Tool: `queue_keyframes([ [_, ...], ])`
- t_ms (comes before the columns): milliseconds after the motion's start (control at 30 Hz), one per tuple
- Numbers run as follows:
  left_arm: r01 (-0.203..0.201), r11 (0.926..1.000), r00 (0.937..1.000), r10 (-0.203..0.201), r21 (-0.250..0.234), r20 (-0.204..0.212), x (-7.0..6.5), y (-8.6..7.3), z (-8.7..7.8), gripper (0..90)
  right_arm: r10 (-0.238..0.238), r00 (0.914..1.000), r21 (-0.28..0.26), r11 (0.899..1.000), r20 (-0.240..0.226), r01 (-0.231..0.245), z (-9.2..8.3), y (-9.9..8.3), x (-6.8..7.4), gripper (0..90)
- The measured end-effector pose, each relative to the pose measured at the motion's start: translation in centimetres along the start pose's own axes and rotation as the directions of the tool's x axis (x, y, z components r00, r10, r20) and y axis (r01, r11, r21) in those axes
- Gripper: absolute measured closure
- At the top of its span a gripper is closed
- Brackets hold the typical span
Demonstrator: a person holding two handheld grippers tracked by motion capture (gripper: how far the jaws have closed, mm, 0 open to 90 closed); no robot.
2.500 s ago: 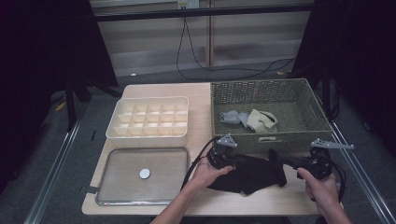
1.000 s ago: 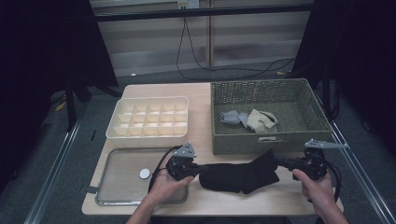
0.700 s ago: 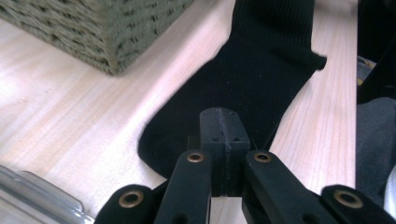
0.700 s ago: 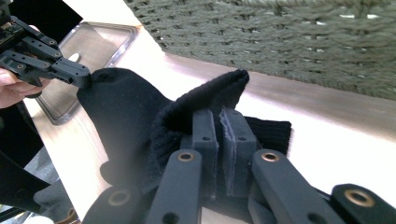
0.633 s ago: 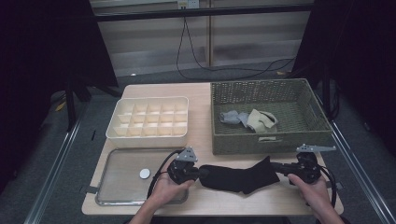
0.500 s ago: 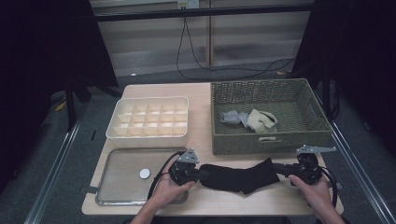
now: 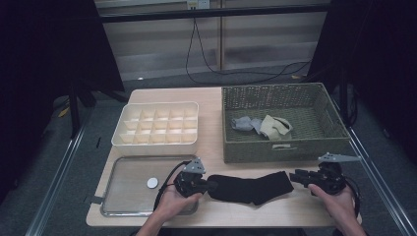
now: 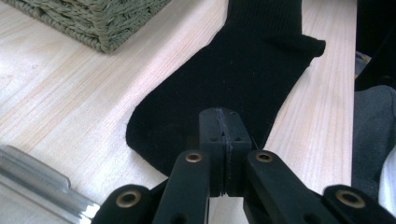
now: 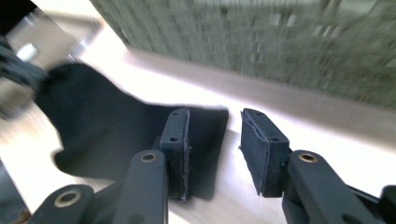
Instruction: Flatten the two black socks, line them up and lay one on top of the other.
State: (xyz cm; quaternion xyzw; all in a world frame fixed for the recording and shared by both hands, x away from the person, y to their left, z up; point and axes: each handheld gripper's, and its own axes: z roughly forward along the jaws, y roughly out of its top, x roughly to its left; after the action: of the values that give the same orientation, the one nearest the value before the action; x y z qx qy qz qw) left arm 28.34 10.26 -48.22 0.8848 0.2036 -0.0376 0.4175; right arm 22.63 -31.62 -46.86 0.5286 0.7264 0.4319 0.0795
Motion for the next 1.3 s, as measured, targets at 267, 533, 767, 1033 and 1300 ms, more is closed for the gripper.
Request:
queue_keyframes([
  [267, 0.039, 0.9985, 0.9989, -0.040, -0.038, -0.023, 1.0, 0.0, -0.8, 75.3, 0.000, 0.9994, 0.048, 0.999, -0.035, 0.002, 0.7, -0.1, 0.2, 54.6],
  [533, 0.099, 0.9938, 0.9934, -0.102, -0.049, -0.052, 2.3, -0.8, -0.9, 63.1, -0.010, 0.9998, 0.110, 0.994, 0.018, 0.008, 2.0, -0.5, 0.6, 45.4],
  [767, 0.092, 0.9954, 0.9947, -0.093, -0.026, -0.043, 2.3, -0.9, -0.1, 71.9, -0.030, 0.9995, 0.151, 0.988, -0.002, 0.030, 2.7, -0.6, 0.7, 64.3],
  [1033, 0.070, 0.9974, 0.9975, -0.070, -0.016, -0.004, 2.1, -0.8, -0.2, 87.2, -0.047, 0.9989, 0.162, 0.986, 0.001, 0.047, 2.9, -0.5, 0.8, 81.5],
  [1300, 0.059, 0.9962, 0.9981, -0.058, -0.063, 0.021, 1.5, -0.4, -1.7, 87.4, -0.021, 0.9995, 0.105, 0.994, -0.024, 0.023, 2.3, 0.3, 0.8, 85.5],
])
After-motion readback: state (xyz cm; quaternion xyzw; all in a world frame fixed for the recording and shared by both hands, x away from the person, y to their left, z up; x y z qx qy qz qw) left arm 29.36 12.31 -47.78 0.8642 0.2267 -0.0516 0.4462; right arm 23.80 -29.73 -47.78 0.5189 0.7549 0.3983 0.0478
